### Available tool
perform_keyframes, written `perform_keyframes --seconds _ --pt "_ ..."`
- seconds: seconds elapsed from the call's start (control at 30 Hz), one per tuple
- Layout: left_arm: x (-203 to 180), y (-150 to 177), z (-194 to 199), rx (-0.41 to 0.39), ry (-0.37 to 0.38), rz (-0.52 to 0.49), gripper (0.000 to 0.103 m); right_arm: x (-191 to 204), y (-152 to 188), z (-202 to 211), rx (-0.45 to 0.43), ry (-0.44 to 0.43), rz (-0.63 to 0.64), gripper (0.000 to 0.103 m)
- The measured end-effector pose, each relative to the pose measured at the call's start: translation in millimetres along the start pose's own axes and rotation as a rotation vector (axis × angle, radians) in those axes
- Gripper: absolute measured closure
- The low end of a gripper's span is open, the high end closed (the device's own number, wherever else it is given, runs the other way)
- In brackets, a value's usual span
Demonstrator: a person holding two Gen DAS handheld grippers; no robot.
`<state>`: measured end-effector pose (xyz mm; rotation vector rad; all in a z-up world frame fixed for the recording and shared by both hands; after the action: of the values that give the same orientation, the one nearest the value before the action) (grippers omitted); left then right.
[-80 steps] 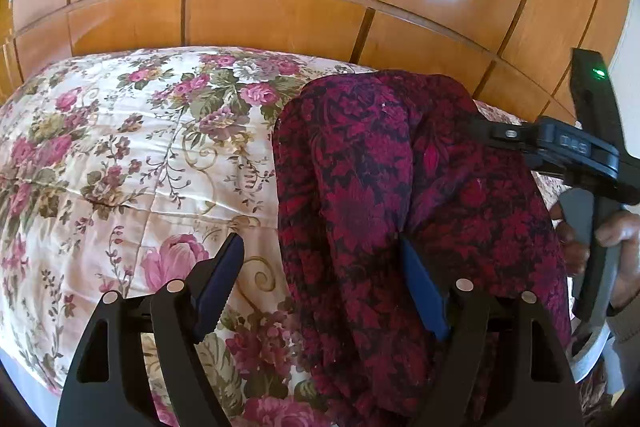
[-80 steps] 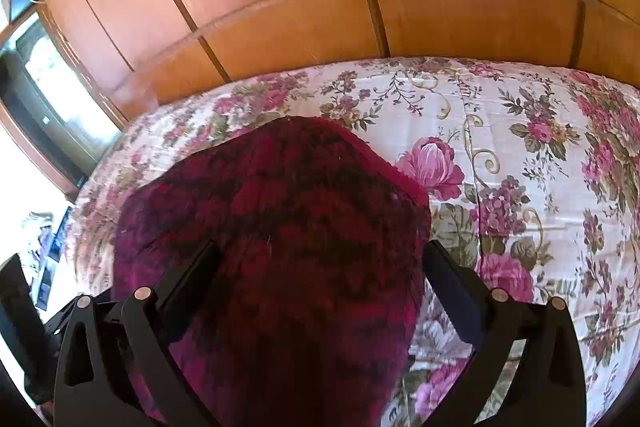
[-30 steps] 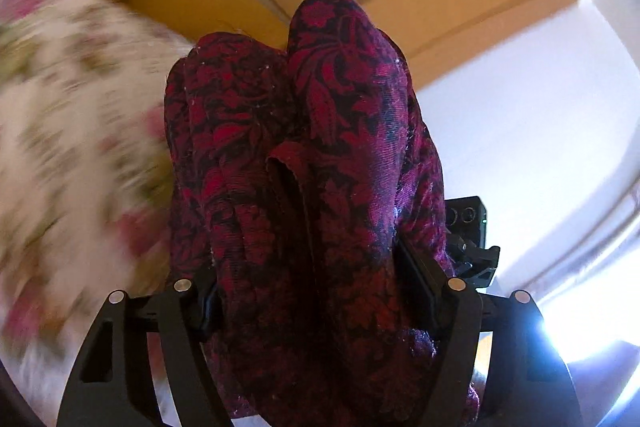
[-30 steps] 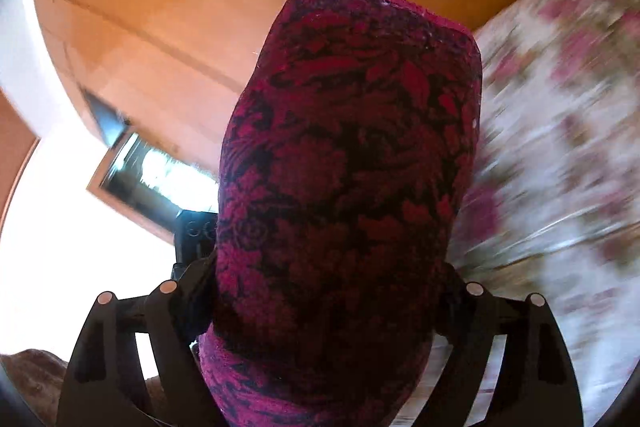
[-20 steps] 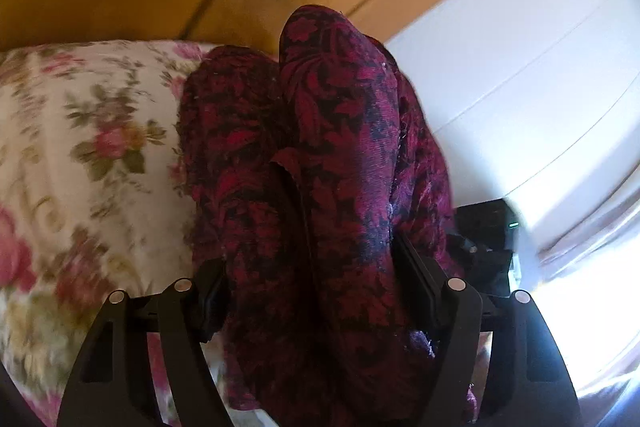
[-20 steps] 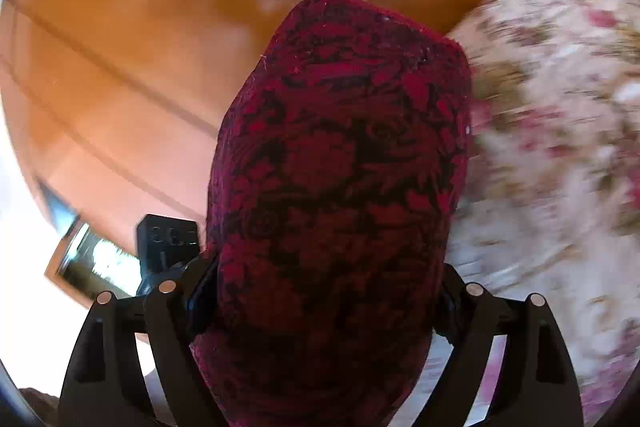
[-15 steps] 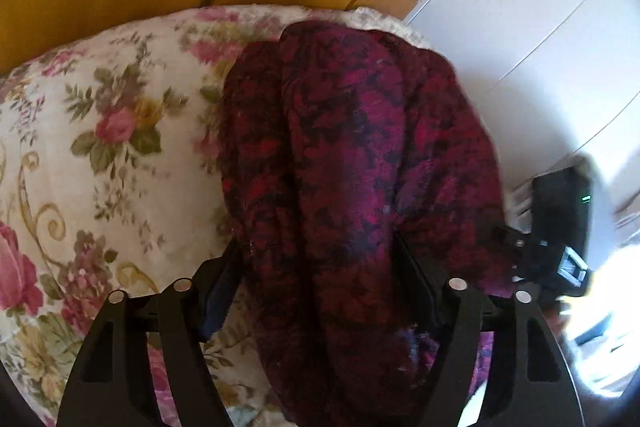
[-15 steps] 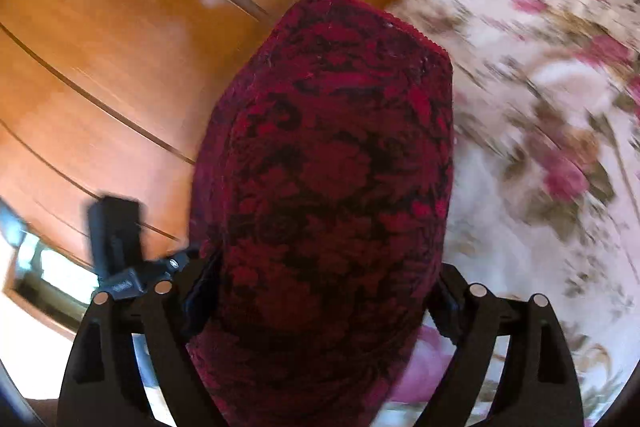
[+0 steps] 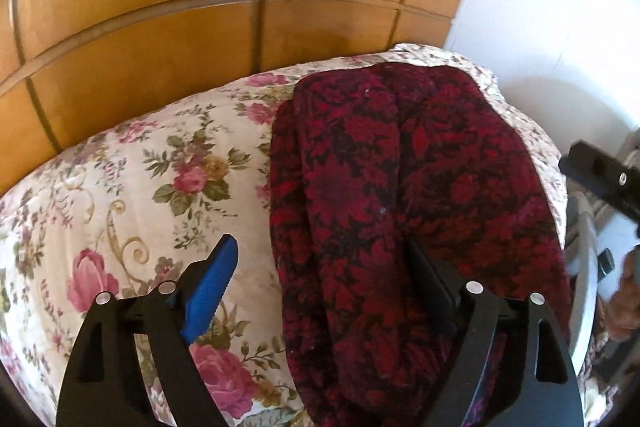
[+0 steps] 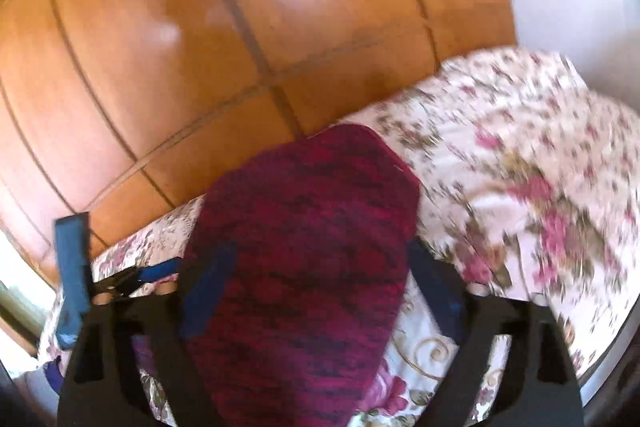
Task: Fold small clothes
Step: 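Lower the bundle onto the cover and open both tools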
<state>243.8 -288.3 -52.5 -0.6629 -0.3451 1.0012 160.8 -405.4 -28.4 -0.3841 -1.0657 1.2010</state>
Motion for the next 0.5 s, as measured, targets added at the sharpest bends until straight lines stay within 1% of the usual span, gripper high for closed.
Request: perform_keyframes --seconds 0.03,0.07,0.1,0.13,0.2,0.27,0.3,0.37,0.4,0.5 --pt "1 0 -2 0.002 -0.010 0.008 0.016 6 -5 -7 0.018 0.007 0.014 0.036" --pt "2 0 -6 0.005 -0.020 0.012 0.015 11 -2 -21 0.047 0.028 0.033 0.038" --pt "3 1 -10 0.008 -0.028 0.012 0.015 4 -1 -36 0.080 0.052 0.043 0.040" --pt "6 2 -12 0.009 -0.044 0.007 0.015 3 0 -52 0.108 0.083 0.050 0.040" --pt "10 6 -17 0.004 -0.069 -0.001 0.014 -2 11 -73 0.149 0.170 0.106 0.039" --pt "14 11 -21 0.013 -0.061 0.018 0.014 -3 19 -91 0.165 0.234 0.146 0.036" --pt "17 12 -24 0.023 -0.051 0.041 0.012 -1 22 -91 0.165 0.253 0.170 0.033" --pt "22 12 -25 0.038 -0.038 0.085 0.011 3 22 -90 0.164 0.284 0.201 0.032" --pt "22 13 -22 0.038 -0.043 0.088 0.011 3 23 -88 0.160 0.289 0.201 0.032" --pt "18 10 -4 -0.001 -0.089 0.062 0.009 5 25 -78 0.143 0.292 0.198 0.031"
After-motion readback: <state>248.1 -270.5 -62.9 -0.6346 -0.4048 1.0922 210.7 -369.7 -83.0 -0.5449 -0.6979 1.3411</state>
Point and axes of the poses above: each gripper's, at about its wrist camera, not at the fingertips, and z roughly against the way its jaws point, x to its left, y to its underside, the point moved 9 cm from there along -z, roughly the way its jaws point, and after that the axes turned 11 degrees about -y, right-handed, at the moved point
